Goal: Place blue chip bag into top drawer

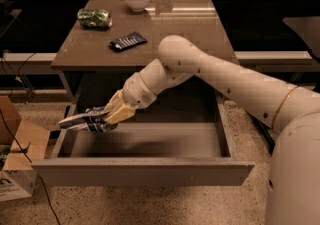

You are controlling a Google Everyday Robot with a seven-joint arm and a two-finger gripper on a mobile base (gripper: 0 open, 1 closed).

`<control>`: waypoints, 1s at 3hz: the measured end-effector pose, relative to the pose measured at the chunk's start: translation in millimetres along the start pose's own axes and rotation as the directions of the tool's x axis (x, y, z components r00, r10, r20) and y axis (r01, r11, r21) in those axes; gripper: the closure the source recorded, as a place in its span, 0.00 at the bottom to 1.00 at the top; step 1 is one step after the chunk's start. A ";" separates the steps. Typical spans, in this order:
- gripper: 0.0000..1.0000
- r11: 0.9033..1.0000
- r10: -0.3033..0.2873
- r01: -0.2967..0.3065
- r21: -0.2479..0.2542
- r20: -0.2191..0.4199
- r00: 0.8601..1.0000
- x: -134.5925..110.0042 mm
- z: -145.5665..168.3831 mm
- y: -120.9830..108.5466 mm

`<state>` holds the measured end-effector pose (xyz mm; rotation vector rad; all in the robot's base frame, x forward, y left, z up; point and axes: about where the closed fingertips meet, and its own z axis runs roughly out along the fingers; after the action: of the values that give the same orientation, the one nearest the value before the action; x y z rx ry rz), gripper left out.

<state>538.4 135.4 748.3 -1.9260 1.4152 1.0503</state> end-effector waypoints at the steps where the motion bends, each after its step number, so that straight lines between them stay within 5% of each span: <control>1: 0.74 0.999 0.051 -0.051 0.011 0.025 0.998 23.5 45.8 -4.0; 3: 0.28 0.999 0.050 -0.051 0.016 0.025 0.998 22.9 45.7 -5.2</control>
Offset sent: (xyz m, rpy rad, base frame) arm -0.0057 0.0207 -0.0389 0.0088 0.0380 -0.0298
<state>534.1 160.3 703.6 -1.8684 1.4609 1.0789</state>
